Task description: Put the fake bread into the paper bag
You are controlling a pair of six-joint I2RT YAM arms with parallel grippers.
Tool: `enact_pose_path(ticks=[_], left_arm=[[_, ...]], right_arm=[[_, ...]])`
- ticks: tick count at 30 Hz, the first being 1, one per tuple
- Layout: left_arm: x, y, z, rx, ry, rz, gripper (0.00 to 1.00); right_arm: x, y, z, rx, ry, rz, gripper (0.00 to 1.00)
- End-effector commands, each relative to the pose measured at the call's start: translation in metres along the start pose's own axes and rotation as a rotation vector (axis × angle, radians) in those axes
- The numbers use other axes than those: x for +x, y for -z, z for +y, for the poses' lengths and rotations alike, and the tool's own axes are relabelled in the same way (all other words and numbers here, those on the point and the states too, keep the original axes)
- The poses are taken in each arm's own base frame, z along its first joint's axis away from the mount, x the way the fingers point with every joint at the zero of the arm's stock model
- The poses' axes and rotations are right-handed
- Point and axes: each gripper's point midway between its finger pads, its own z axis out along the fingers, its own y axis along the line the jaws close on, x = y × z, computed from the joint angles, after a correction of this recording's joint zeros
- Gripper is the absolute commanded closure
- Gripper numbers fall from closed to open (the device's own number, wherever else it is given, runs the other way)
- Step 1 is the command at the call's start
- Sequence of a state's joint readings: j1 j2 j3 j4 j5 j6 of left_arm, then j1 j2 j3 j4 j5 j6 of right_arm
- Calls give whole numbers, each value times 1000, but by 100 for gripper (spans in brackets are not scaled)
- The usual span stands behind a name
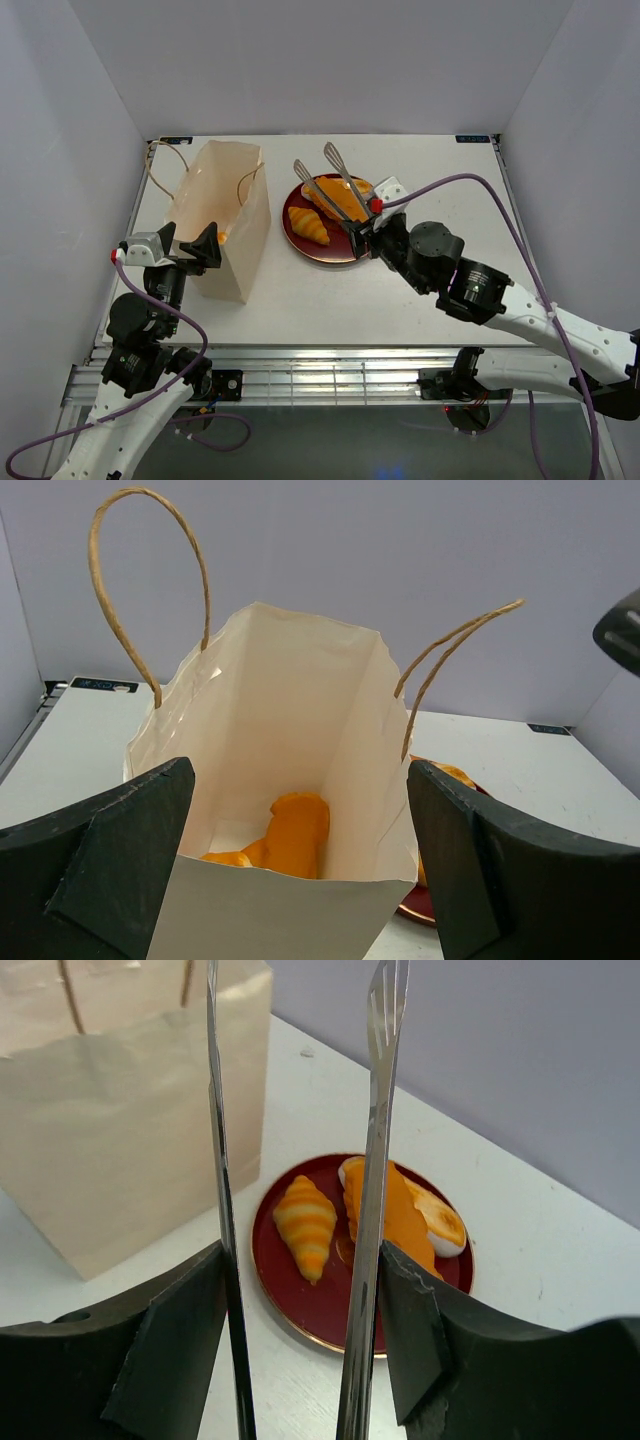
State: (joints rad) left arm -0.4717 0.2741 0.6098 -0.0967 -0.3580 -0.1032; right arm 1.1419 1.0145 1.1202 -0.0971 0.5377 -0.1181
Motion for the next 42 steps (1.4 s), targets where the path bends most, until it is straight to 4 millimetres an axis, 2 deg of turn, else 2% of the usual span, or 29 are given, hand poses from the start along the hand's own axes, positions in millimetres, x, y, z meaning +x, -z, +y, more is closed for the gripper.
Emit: enact_pose_path(ticks=[1, 4, 5, 6, 11, 12, 14, 16, 21, 23, 27, 35, 42], left_arm=[[3, 0, 1, -4, -11, 5, 2], [3, -1, 2, -10, -12, 3, 2], [3, -1, 2, -10, -12, 3, 2], [2, -1, 2, -10, -11, 2, 2], [2, 0, 2, -11, -11, 0, 3], [3, 0, 3, -16, -12, 3, 2], [3, -1, 5, -25, -10, 2, 2], [2, 0, 5, -28, -8, 0, 2], [1, 1, 5, -29, -3, -1, 2], [0, 1, 5, -26, 1, -4, 2], [-1, 1, 3, -19, 7, -2, 2], [-3, 2, 4, -21, 12, -6, 2], [-3, 2, 4, -25, 12, -4, 2]], right_arm=[[10, 10, -27, 107, -107, -38, 36], [37, 10, -37, 130, -114, 11, 36], [52, 8, -34, 115, -127, 41, 36], [62, 6, -41, 132, -132, 59, 36], [112, -9, -40, 111, -164, 176, 36], [125, -13, -45, 130, -162, 211, 36], [137, -18, -51, 148, -161, 243, 36], [152, -23, -64, 191, -147, 286, 36], [185, -32, -86, 262, -41, 394, 35], [190, -33, -91, 270, 22, 426, 34], [204, -36, -86, 241, 55, 479, 33], [202, -51, -49, 45, 7, 440, 36], [204, -55, -38, -4, -11, 440, 37]])
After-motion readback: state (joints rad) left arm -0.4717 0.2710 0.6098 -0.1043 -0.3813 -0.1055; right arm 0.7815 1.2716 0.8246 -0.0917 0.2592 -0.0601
